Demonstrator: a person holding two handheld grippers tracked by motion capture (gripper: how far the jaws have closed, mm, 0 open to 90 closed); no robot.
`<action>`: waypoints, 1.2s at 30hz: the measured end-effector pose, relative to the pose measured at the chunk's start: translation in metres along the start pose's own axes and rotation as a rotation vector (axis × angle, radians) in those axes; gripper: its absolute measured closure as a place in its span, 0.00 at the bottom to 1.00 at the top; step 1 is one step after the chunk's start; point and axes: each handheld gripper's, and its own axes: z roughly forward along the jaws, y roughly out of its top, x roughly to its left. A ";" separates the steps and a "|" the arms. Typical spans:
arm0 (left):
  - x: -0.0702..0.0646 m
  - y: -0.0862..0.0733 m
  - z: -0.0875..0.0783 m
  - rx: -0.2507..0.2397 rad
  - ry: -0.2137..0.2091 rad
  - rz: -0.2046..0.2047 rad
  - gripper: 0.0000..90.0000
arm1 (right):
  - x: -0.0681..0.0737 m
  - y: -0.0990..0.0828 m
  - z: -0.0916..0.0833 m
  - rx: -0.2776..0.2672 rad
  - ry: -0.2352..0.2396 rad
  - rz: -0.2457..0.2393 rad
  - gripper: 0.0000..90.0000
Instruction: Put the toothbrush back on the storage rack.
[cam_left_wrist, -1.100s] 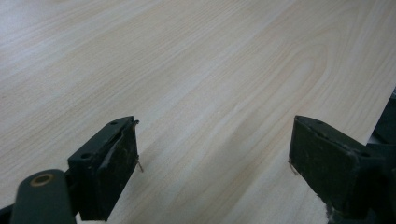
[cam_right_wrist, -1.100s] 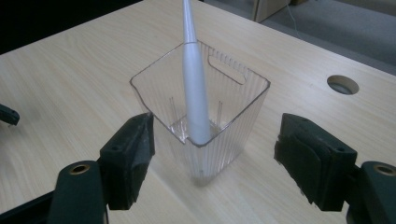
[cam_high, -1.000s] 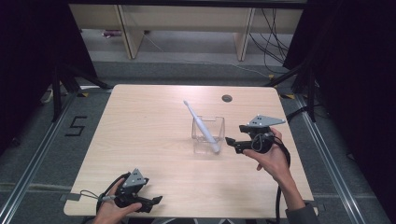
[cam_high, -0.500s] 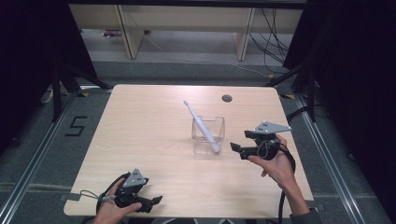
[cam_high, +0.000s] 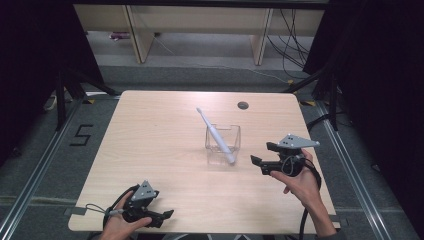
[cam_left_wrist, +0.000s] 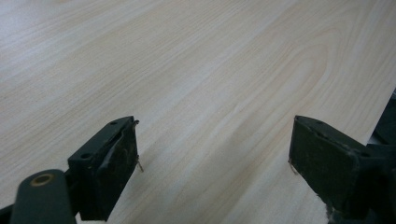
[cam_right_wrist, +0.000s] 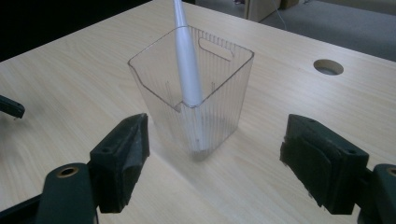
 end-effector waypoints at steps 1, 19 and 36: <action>0.000 0.000 0.001 -0.002 0.001 -0.001 0.17 | 0.003 -0.002 0.000 -0.005 0.006 0.038 0.26; 0.000 0.000 0.000 -0.003 -0.006 -0.001 0.17 | 0.007 -0.015 -0.003 0.022 0.011 0.000 0.24; 0.000 0.000 0.000 -0.002 -0.004 0.001 0.17 | 0.010 -0.036 -0.006 0.015 0.027 0.045 0.21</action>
